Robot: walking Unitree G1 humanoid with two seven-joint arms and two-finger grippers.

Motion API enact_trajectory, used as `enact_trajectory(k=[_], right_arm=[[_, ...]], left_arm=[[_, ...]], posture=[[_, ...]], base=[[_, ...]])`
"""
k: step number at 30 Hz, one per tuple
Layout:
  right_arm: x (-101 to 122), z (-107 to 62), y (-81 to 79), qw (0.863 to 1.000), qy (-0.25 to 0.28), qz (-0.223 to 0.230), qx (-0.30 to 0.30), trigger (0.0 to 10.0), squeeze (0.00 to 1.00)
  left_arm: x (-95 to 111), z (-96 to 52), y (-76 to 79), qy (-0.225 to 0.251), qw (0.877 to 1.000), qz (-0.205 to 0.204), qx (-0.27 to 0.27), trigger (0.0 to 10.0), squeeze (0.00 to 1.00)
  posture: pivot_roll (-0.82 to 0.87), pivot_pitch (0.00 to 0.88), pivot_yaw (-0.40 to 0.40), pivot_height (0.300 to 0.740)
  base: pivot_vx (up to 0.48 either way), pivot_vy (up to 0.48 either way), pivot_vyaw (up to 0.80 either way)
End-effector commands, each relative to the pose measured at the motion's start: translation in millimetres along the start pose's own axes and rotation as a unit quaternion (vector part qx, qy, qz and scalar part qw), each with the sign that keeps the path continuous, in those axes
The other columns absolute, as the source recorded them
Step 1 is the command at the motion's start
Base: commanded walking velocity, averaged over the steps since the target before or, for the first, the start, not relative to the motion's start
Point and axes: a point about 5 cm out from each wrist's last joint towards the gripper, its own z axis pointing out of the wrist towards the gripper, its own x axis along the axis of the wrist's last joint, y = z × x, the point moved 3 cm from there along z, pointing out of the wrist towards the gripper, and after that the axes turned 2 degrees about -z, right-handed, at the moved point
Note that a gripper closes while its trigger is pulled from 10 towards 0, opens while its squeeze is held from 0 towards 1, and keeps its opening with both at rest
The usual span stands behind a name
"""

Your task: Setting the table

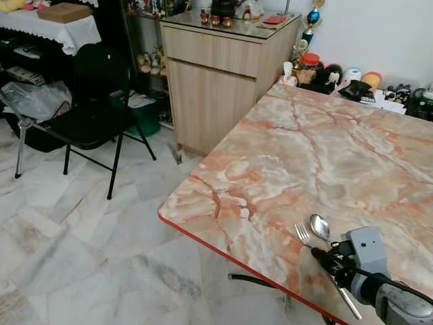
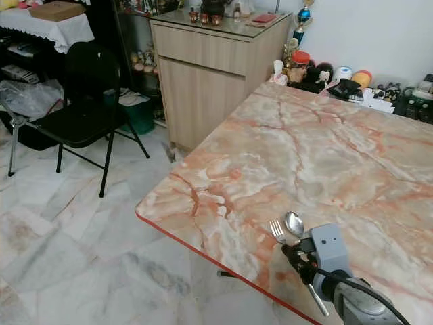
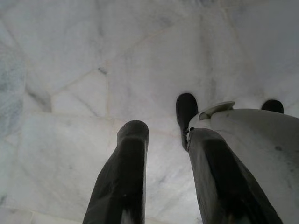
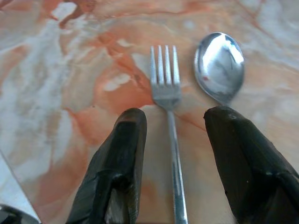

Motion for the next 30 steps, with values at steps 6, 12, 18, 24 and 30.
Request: enact_trajectory(k=[6, 12, 18, 24, 30], right_arm=[[5, -4.9, -4.1, 1.0, 0.001, -0.017, 0.026, 10.0, 0.0], [0, -4.3, 0.1, 1.0, -0.014, -0.02, 0.015, 10.0, 0.0], [-7, -2.3, -1.8, 1.0, -0.022, -0.013, 0.017, 10.0, 0.0], [-10, 3.1, -2.7, 1.0, -0.022, -0.008, 0.016, 10.0, 0.0], [-9, 6.7, -4.9, 1.0, -0.02, -0.007, 0.02, 10.0, 0.0]], left_arm=[[-10, -3.2, -6.3, -0.02, 1.0, 0.009, 0.001, 10.0, 0.0], [-11, -3.7, -7.1, -0.022, 1.0, 0.015, 0.0, 10.0, 0.0], [-14, -4.9, -9.7, -0.026, 1.0, 0.017, 0.001, 10.0, 0.0], [-15, -5.4, -11.3, -0.027, 0.999, 0.017, 0.003, 10.0, 0.0], [-16, -5.9, -12.3, -0.028, 0.999, 0.015, 0.004, 10.0, 0.0]], posture=[[-0.02, 0.101, -0.008, 0.74], [-0.02, 0.101, -0.008, 0.74], [-0.02, 0.09, -0.006, 0.74], [-0.02, 0.09, -0.006, 0.74], [-0.01, 0.094, -0.007, 0.74]], base=[[0.0, 0.0, 0.0], [0.0, 0.0, 0.0], [0.0, 0.0, 0.0], [0.0, 0.0, 0.0], [0.0, 0.0, 0.0]])
